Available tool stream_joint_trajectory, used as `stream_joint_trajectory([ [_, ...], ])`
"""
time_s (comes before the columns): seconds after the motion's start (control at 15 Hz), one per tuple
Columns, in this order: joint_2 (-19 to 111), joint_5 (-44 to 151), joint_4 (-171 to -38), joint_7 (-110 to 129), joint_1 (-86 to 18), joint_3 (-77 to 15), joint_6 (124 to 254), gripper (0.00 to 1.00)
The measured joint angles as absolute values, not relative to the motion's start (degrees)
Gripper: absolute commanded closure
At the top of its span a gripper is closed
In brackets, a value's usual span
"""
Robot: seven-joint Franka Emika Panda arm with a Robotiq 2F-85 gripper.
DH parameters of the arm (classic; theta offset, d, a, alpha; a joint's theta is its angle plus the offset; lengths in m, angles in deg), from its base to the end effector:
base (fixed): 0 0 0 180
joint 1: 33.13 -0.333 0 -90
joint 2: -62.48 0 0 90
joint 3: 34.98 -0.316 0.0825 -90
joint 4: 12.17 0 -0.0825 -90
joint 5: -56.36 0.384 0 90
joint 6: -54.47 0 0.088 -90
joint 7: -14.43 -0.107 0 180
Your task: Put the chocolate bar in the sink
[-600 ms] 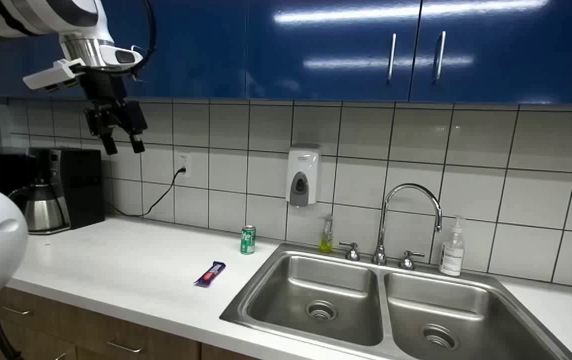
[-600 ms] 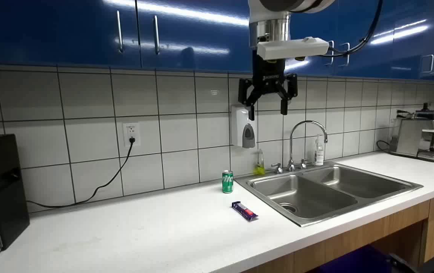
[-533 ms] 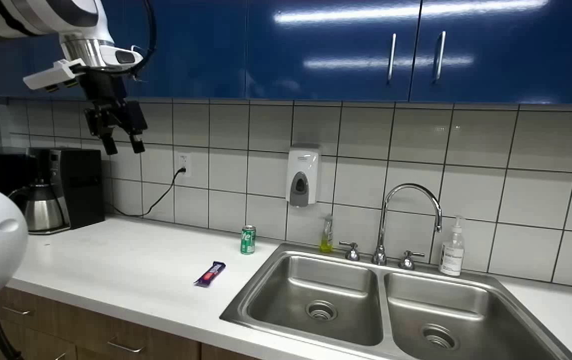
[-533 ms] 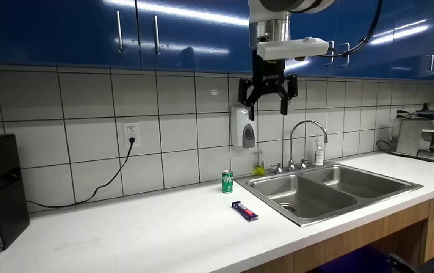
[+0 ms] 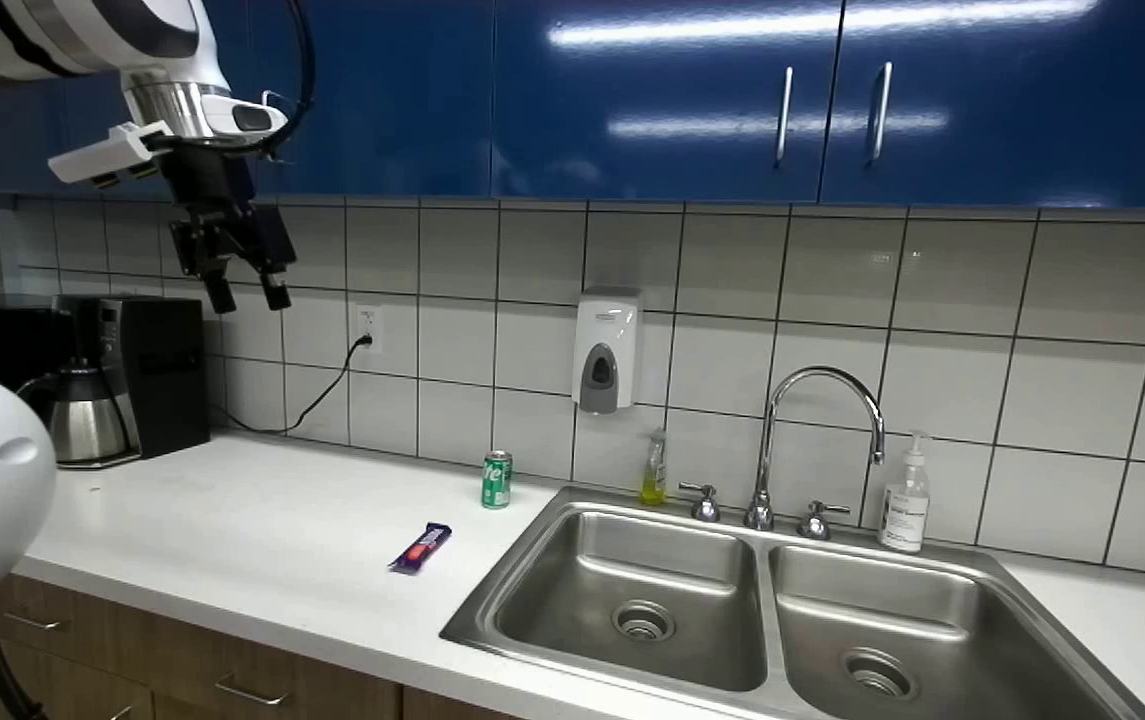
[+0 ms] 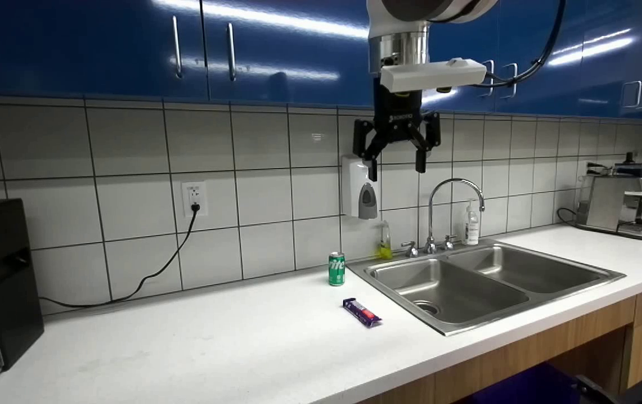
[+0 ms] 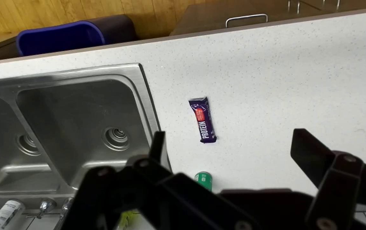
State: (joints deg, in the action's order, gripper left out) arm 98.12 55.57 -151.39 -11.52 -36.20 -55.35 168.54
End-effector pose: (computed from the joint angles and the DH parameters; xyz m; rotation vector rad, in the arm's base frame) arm 0.3515 0.1679 0.5232 2.9796 -0.1281 0.3364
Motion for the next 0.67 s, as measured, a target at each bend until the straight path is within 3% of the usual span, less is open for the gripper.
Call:
stream_joint_trajectory([
  [0.67, 88.2, 55.2, -158.4, -12.2, -36.3, -55.4, 181.6, 0.00],
])
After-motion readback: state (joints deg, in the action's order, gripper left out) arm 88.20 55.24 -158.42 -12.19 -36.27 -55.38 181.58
